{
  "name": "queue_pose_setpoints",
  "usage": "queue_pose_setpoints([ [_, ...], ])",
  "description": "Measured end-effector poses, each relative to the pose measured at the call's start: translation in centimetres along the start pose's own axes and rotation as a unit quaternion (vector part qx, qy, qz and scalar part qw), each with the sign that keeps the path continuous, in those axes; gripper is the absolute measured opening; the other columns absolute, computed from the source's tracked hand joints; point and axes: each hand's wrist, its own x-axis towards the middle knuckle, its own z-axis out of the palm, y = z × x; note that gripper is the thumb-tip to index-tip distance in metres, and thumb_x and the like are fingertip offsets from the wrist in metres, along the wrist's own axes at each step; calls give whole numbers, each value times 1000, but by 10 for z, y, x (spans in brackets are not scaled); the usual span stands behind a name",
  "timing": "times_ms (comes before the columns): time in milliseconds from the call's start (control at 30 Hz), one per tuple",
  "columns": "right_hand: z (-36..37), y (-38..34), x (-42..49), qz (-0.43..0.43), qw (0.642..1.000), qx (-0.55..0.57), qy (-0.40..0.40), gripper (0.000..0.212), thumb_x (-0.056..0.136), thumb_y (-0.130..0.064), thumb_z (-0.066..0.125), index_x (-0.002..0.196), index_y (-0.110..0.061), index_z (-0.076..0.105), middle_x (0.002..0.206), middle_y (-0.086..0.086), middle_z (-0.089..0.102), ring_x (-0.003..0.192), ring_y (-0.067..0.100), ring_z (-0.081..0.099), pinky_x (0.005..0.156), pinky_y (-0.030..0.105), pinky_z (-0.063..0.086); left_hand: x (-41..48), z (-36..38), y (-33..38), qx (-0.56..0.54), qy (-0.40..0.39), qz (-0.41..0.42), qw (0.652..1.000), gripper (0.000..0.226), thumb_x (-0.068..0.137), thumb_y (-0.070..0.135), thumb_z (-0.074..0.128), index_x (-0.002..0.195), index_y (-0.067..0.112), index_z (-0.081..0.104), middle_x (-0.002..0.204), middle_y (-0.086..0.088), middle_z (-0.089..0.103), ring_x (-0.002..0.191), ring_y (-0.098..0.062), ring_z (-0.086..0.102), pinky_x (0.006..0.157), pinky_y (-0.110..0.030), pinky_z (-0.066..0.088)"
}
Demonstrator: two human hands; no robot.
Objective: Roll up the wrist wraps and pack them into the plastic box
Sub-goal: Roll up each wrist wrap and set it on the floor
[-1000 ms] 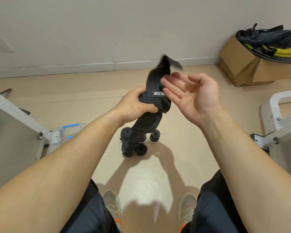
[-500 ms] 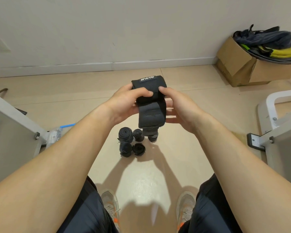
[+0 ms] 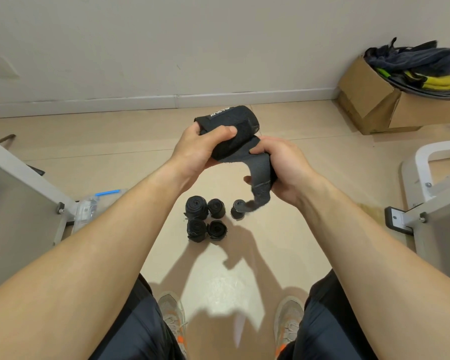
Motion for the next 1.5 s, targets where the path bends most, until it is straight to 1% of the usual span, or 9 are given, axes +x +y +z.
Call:
queue_pose_setpoints([
  [133, -1, -6, -6, 38, 999, 23, -15, 18, 91, -4, 48, 84, -13, 61, 52, -4, 53, 38, 8, 47, 46, 22, 46, -3, 7, -2, -106, -84, 31, 990, 28, 81, 8, 63, 108, 4, 66, 100, -13, 73, 95, -28, 72, 80, -35, 58],
  [367, 2, -3, -10, 22, 1000, -11, -16, 19, 94, -1, 55, 77, -7, 61, 51, 2, 57, 38, 12, 51, 38, 20, 40, -3, 13, 1, -95, 78, -16, 992, 53, 63, 13, 76, 114, 6, 64, 92, -10, 72, 82, -25, 72, 69, -36, 59],
  [567, 2, -3, -9, 10, 1000, -1, -16, 33, 92, 4, 52, 62, -10, 59, 55, 7, 56, 44, 18, 53, 43, 22, 43, 8, -7, 13, -70, 118, -5, 991, 10, 78, 5, 70, 83, 14, 68, 79, -7, 67, 75, -24, 65, 70, -37, 54],
  [700, 1, -9, -10, 39, 998, 22, 34, 21, 91, 1, 55, 71, -6, 56, 47, 5, 53, 35, 16, 49, 37, 20, 41, 12, -8, 9, -18, 101, 20, 995, 25, 66, 12, 73, 90, 11, 70, 86, -7, 73, 85, -26, 72, 77, -46, 63],
  [833, -9, -12, -6, 92, 995, 3, 28, 6, 90, -9, 64, 86, -5, 64, 68, 13, 63, 47, 21, 59, 46, 27, 52, 7, 1, 1, 23, 100, 10, 995, 51, 60, 18, 76, 109, 7, 68, 106, -13, 75, 100, -30, 74, 82, -52, 62],
  [1033, -9, -13, -6, 73, 991, 110, 10, 12, 95, -12, 67, 86, -7, 71, 72, 7, 73, 59, 18, 70, 52, 32, 59, 4, 7, -11, 42, 44, -14, 998, 36, 87, 2, 73, 121, 4, 64, 113, -13, 73, 93, -22, 72, 68, -32, 60],
  [1167, -13, -13, -6, 79, 986, 142, 28, 15, 96, -15, 68, 82, -9, 69, 64, 4, 71, 52, 16, 67, 52, 30, 58, -1, 15, -13, 28, 32, -20, 999, 40, 81, 8, 79, 118, 4, 65, 115, -17, 73, 98, -27, 73, 84, -44, 63],
  [1333, -18, -9, 0, 46, 978, 184, 88, 12, 87, -1, 75, 93, -3, 65, 76, 10, 70, 59, 19, 69, 55, 27, 58, -9, 22, -18, 23, 28, -49, 998, 34, 80, 3, 82, 111, 11, 68, 107, -8, 75, 94, -25, 73, 84, -41, 62],
  [1500, -19, -9, 3, 3, 972, 228, 60, 25, 93, 10, 48, 99, 1, 70, 81, 13, 67, 59, 16, 66, 57, 22, 56, -8, 22, -14, -25, 55, -59, 996, 39, 82, -3, 78, 113, 11, 58, 119, -14, 70, 92, -27, 72, 78, -41, 63],
])
